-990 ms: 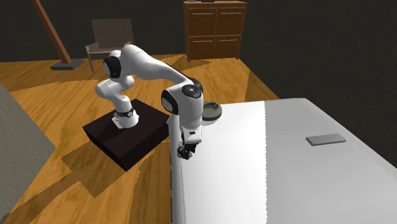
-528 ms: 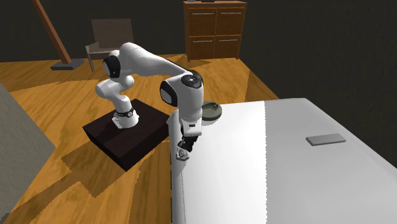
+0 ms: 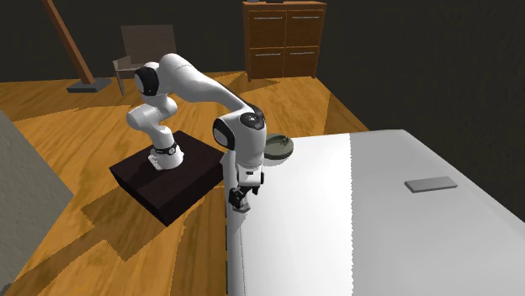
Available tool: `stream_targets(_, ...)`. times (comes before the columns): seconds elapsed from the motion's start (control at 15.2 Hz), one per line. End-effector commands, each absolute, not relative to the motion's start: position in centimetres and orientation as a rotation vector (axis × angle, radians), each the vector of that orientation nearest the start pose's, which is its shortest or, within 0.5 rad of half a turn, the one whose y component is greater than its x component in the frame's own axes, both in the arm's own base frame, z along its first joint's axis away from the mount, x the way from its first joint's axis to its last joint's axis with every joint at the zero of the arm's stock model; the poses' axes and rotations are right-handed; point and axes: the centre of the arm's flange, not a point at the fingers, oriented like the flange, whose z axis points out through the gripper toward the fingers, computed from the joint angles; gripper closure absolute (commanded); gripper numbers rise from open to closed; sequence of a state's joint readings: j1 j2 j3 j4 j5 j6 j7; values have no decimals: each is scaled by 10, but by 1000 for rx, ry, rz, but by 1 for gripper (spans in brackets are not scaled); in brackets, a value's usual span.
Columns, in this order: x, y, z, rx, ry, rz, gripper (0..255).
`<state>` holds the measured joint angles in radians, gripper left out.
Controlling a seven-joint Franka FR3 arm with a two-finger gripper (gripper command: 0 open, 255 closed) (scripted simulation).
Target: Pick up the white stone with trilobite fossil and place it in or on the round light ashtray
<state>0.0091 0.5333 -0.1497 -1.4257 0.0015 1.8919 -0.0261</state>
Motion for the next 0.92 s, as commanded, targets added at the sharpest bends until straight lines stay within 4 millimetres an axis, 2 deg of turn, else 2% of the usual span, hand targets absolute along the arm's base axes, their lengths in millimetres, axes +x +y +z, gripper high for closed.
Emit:
stream_targets(0.0,688,-78,369,-3211,181,114,0)
stream_targets(0.46,685,-81,334,-3211,181,114,0)
stream_targets(0.86,685,-81,334,-3211,181,114,0)
